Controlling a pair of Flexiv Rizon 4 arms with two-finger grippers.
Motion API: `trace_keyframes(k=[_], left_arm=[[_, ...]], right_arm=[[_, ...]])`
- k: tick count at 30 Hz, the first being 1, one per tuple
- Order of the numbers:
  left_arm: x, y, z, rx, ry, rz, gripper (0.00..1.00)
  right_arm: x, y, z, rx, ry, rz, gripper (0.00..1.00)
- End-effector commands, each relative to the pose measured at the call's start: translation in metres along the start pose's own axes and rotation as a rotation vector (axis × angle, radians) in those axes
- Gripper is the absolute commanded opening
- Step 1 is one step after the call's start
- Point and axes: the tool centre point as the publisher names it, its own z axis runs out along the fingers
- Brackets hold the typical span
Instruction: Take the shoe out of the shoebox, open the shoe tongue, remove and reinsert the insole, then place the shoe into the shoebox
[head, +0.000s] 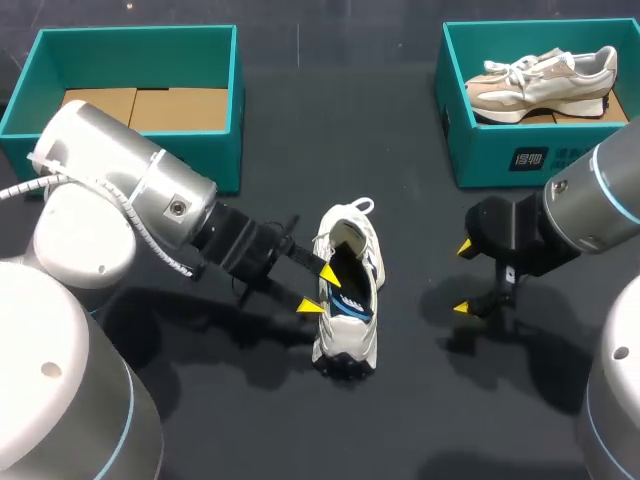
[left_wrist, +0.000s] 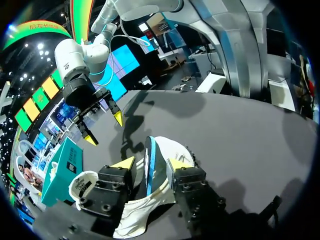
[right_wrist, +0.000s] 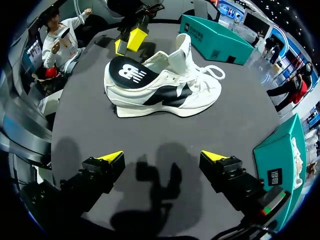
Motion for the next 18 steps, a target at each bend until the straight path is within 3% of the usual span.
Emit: trace_keyframes(k=[1,18], left_arm=[[0.007,-0.011,-0.025,-0.020,0.031,0.001,0.40],[0.032,-0.025,-0.084,-0.074,0.180,-0.023,0.44]], right_arm=[[0.003,-0.009,-0.012,-0.010,0.003,-0.014,1.00],[0.003,-0.015,-0.014,-0.001,0.004,-0.002,1.00]])
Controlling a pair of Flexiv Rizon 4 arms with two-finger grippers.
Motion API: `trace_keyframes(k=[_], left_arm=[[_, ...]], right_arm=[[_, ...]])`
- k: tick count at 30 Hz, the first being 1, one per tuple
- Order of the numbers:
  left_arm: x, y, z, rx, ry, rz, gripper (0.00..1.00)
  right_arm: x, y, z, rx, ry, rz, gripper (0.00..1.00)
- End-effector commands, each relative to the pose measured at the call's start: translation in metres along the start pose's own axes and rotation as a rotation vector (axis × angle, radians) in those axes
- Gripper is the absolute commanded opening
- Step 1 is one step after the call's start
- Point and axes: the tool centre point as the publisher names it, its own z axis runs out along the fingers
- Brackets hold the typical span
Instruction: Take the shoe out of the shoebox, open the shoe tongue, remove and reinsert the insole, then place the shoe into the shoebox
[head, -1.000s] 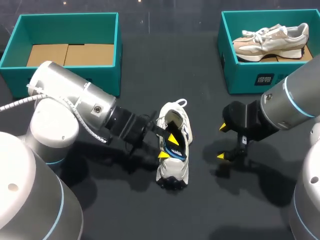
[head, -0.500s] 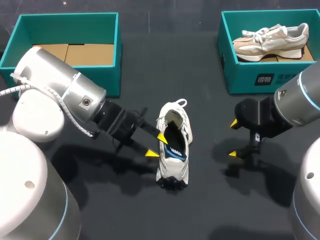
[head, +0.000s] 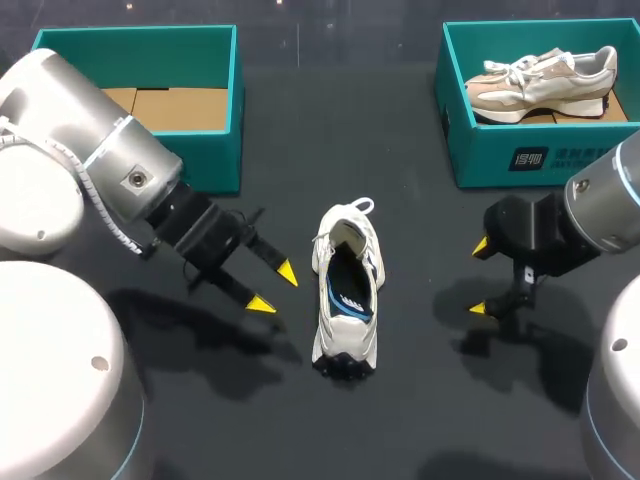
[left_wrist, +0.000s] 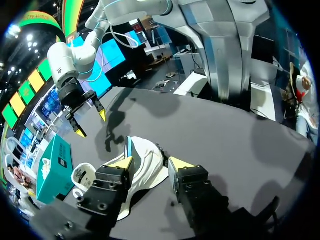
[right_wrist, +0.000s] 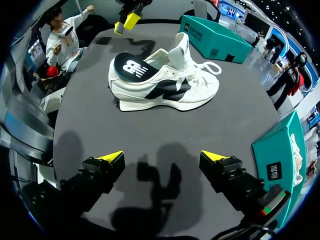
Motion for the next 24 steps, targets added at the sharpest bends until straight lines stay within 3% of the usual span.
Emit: trace_keyframes(k=[1,4,5,7,9,24], left_arm=[[0.008,-0.007,-0.026,-0.020,0.040,-0.003,0.44],[0.012,-0.007,-0.033,-0.055,0.098,-0.010,0.38],[0.013,-0.007,-0.036,-0.067,0.121,-0.015,0.00],[0.015,-0.008,-0.041,-0.068,0.128,-0.052,0.00],[0.018,-0.008,-0.046,-0.022,0.107,-0.133,0.00],[0.018,-0.008,-0.046,-0.022,0.107,-0.133,0.00]], right_arm=[[0.002,-0.001,-0.001,0.000,-0.002,-0.001,1.00],[0.002,-0.001,-0.001,0.000,-0.002,-0.001,1.00],[0.002,-0.001,-0.001,0.000,-0.002,-0.001,1.00],[0.002,-0.001,-0.001,0.000,-0.002,-0.001,1.00],[0.002,-0.001,-0.001,0.000,-0.002,-0.001,1.00],[0.002,-0.001,-0.001,0.000,-0.002,-0.001,1.00]])
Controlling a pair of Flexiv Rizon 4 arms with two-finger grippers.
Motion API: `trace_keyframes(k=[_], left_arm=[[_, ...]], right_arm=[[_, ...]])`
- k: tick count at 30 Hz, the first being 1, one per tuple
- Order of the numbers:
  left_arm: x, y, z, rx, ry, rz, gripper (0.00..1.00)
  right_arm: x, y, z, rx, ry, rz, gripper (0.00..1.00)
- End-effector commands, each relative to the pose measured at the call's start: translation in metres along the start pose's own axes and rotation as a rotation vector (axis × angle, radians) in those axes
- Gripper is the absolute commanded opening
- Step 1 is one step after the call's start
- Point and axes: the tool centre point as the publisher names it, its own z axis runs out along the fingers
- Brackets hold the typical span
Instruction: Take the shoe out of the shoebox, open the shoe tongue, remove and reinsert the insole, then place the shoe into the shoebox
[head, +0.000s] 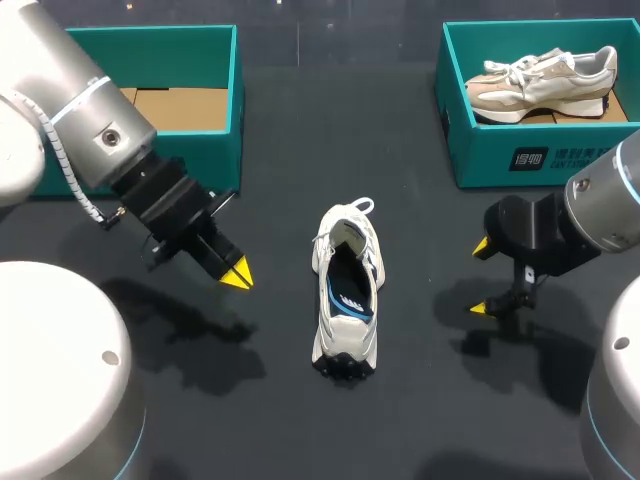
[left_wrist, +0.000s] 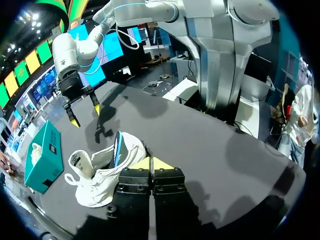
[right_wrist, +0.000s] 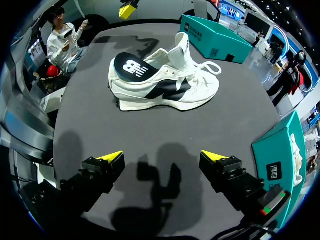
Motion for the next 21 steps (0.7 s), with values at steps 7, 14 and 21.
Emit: trace_keyframes(k=[7,14,21], left_arm=[[-0.029,0.018,0.009,0.010,0.118,0.074,0.00],[-0.037,0.014,-0.001,-0.058,0.159,0.084,0.00],[-0.054,-0.019,0.002,-0.168,0.266,0.187,0.00]], right_arm=[[0.002,-0.001,-0.001,0.001,-0.004,-0.001,1.00],[0.002,-0.001,-0.001,0.001,-0.004,-0.001,1.00],[0.002,-0.001,-0.001,0.001,-0.004,-0.001,1.00]])
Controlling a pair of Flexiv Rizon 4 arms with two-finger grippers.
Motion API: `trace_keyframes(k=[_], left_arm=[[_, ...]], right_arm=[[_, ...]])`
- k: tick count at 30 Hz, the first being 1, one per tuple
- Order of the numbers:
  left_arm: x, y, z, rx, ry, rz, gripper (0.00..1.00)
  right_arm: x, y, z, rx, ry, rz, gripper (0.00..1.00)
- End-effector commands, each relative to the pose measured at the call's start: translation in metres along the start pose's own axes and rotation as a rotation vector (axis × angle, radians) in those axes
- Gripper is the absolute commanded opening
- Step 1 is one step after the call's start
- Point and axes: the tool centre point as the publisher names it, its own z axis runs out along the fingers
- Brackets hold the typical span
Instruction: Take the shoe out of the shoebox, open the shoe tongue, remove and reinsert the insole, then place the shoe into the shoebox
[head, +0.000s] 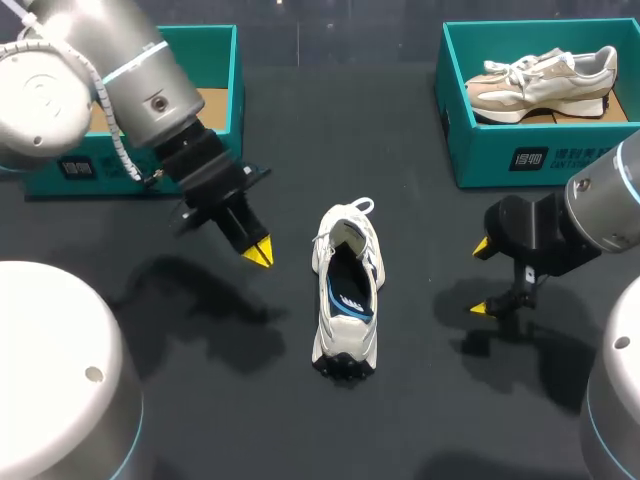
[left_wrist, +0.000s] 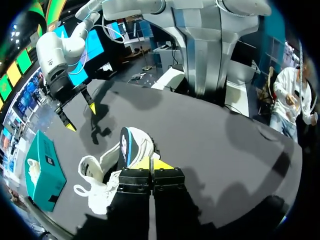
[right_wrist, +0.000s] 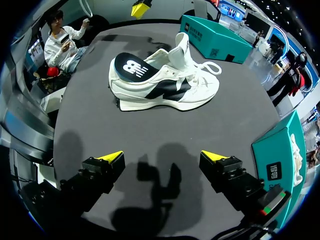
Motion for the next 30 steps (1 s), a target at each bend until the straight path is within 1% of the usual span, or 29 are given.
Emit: trace_keyframes(k=[1,12,14,15,18,21,23,30], left_arm=[[-0.015,-0.021,-0.002,-0.075,0.127,0.041,0.00],[-0.015,-0.021,-0.002,-0.075,0.127,0.041,0.00],[-0.017,-0.019,0.003,-0.066,0.140,0.103,0.00],[-0.018,-0.020,0.005,-0.079,0.141,0.121,0.00],[-0.027,-0.021,0.013,-0.111,0.181,0.181,0.00],[-0.036,-0.021,0.023,-0.121,0.227,0.230,0.00],[-0.041,-0.021,0.022,-0.143,0.280,0.250,0.00],[-0.041,-0.021,0.022,-0.143,0.280,0.250,0.00]], right_arm=[[0.002,0.000,0.000,0.001,-0.003,-0.001,1.00],[0.002,0.000,0.000,0.001,-0.003,-0.001,1.00],[0.002,0.000,0.000,0.001,-0.003,-0.001,1.00],[0.002,0.000,0.000,0.001,-0.003,-0.001,1.00],[0.002,0.000,0.000,0.001,-0.003,-0.001,1.00],[0.002,0.000,0.000,0.001,-0.003,-0.001,1.00],[0.002,0.000,0.000,0.001,-0.003,-0.001,1.00],[0.002,0.000,0.000,0.001,-0.003,-0.001,1.00]])
